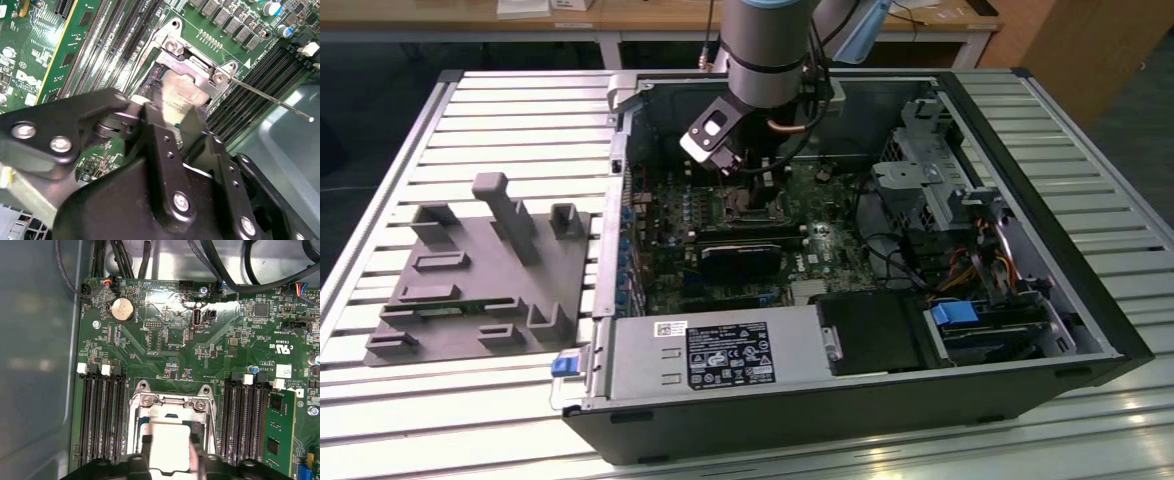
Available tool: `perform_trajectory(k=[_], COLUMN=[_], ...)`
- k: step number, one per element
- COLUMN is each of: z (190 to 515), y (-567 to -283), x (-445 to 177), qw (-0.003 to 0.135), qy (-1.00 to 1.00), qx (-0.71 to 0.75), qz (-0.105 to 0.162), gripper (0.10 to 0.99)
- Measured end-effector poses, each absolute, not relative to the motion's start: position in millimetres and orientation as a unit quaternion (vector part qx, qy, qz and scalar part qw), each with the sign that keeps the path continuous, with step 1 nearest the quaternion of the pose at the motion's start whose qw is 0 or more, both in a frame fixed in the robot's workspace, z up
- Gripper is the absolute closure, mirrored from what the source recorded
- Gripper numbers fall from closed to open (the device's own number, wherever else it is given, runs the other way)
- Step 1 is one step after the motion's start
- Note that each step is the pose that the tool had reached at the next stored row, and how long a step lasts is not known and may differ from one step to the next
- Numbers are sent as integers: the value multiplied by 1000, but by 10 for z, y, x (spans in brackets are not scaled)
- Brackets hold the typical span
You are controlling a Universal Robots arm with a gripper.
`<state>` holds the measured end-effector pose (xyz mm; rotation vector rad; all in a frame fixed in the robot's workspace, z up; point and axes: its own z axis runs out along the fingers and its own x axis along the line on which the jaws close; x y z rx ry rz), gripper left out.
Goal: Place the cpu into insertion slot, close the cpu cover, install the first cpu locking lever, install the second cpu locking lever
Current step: 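Close the cpu cover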
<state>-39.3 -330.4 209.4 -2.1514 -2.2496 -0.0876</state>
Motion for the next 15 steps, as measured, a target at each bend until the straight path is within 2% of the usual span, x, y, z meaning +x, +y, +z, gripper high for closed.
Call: perform_trajectory(k=[1, 3, 4, 6, 7, 8, 15], z=[2094, 2095, 2095, 2096, 2097, 2097, 2099], y=[-3304, -3304, -3304, -3304, -3304, -3304, -3304], x=[-393, -393, -393, -393, -393, -393, -393], qw=[14, 14, 14, 14, 14, 14, 14], qy=[-722, -722, -722, -722, -722, -722, -722], qx=[-691, -691, -691, -691, -691, -691, -691], qz=[-28, -28, -28, -28, -28, -28, -28], gripper=[698, 816, 816, 933, 933, 980, 980])
